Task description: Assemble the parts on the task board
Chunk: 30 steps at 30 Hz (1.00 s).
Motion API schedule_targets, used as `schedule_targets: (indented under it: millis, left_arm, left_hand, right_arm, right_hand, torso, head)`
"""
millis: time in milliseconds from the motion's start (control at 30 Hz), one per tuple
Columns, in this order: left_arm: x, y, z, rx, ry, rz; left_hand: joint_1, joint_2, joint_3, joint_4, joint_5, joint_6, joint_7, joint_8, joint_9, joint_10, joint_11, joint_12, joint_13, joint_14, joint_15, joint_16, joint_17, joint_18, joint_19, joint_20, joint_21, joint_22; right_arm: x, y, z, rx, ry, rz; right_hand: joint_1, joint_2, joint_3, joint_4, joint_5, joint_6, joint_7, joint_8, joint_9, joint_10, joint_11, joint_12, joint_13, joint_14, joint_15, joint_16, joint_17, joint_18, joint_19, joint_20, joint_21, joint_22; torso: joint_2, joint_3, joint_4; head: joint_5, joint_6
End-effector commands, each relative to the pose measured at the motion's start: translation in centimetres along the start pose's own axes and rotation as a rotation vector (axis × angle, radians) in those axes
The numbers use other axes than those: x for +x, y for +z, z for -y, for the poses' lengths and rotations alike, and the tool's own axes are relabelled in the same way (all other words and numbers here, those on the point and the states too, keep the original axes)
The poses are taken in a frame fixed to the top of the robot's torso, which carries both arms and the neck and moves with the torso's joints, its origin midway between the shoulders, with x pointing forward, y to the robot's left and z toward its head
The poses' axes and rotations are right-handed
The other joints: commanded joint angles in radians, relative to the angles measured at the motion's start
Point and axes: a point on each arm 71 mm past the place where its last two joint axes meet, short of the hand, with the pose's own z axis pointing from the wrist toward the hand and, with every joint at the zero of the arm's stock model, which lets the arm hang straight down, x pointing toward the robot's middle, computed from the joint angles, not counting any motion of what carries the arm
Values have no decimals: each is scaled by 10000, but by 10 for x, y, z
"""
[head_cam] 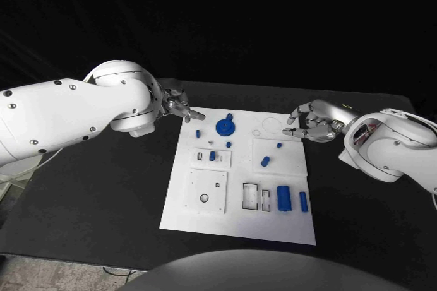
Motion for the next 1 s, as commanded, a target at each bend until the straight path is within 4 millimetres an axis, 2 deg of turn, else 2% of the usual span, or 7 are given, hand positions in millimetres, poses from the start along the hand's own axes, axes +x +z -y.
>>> schedule_targets:
  millis: [33, 133, 333, 500, 700, 833, 1000]
  left_arm:
    - [2, 9, -2, -31, 65, -248]
    - [3, 18, -5, -139, 13, -228]
    - [11, 34, -5, -250, 20, -373]
    - [19, 45, -5, -258, -50, -388]
    - [24, 53, -6, -307, -146, -367]
    - [26, 55, -8, -369, -146, -488]
    - [28, 55, -8, -449, -109, -655]
  left_hand:
    - [221, 14, 8, -124, 130, -139, 42, -82, 56, 1064, -3, 24, 2608, 1049, -36, 24, 2632, -62, 365, -34, -55, 1886]
    - [247, 17, 3, -133, 149, -143, 45, -84, 67, 1064, 1, 24, 2608, 1049, -32, 24, 2632, -61, 364, -30, -56, 1887]
    - [174, 43, -98, -26, 104, -122, 61, -54, 142, 1064, 19, 24, 2608, 1049, -13, 24, 2632, -57, 350, -10, -69, 1880]
    - [61, 62, -249, 136, -53, -123, 72, -33, 233, 1064, 31, 24, 2608, 1049, 5, 24, 2632, -56, 344, 11, -76, 1884]
    - [-255, 92, -564, 412, -278, -121, 88, -20, 359, 1064, 50, 24, 2608, 1049, 25, 24, 2632, -44, 308, 34, -111, 1863]
    - [-234, 162, -585, 387, -194, -156, 92, -48, 378, 1064, 58, 24, 2608, 1049, 33, 24, 2632, -28, 263, 42, -154, 1823]
    - [59, 250, -590, 275, 231, -203, 100, -124, 420, 1064, 71, 24, 2608, 1049, 48, 24, 2632, -19, 229, 61, -188, 1810]
  right_arm:
    - [2, 0, -1, -201, 111, -2]
    - [3, 1, -1, -259, 148, 17]
    - [4, 0, -2, -348, 187, 68]
    - [3, 1, -4, -449, 216, 169]
    - [3, 0, -4, -481, 225, 194]
    - [3, 0, -3, -459, 221, 175]
    - [3, 0, -3, -455, 220, 165]
  right_hand:
    - [52, -6, -46, -5, 52, 60, 5, -40, -9, 1065, 72, 39, 2627, 956, 91, 28, 2259, -53, 69, 47, 27, 1890]
    - [53, -3, -46, -4, 54, 63, 6, -40, -10, 1065, 72, 39, 2627, 957, 91, 29, 2261, -53, 71, 47, 31, 1891]
    - [53, -3, -46, -4, 54, 63, 6, -40, -10, 1065, 72, 39, 2627, 957, 91, 29, 2261, -53, 71, 47, 31, 1891]
    - [59, 9, -46, 0, 64, 84, 6, -35, -15, 1065, 71, 39, 2627, 964, 89, 53, 2292, -62, 89, 45, 71, 1904]
    - [61, 21, -47, 6, 73, 104, 5, -30, -20, 1065, 69, 39, 2627, 969, 87, 67, 2310, -70, 105, 44, 105, 1915]
    - [61, 21, -47, 6, 73, 104, 5, -30, -20, 1065, 69, 39, 2627, 969, 87, 67, 2310, -70, 105, 44, 105, 1915]
    - [61, 21, -47, 6, 73, 104, 5, -30, -20, 1065, 69, 39, 2627, 969, 87, 67, 2310, -70, 105, 44, 105, 1915]
  torso:
    - [-8, -20, -1]
    - [-15, 8, -6]
    - [-2, 2, 9]
    - [17, -16, -26]
    - [18, 0, -20]
    - [1, 12, -6]
    - [-1, -3, -6]
  head:
    - [12, 2]
    - [-3, 2]
    - [-48, 2]
    - [-27, 2]
    - [-29, 2]
    - [-28, 2]
    - [-19, 2]
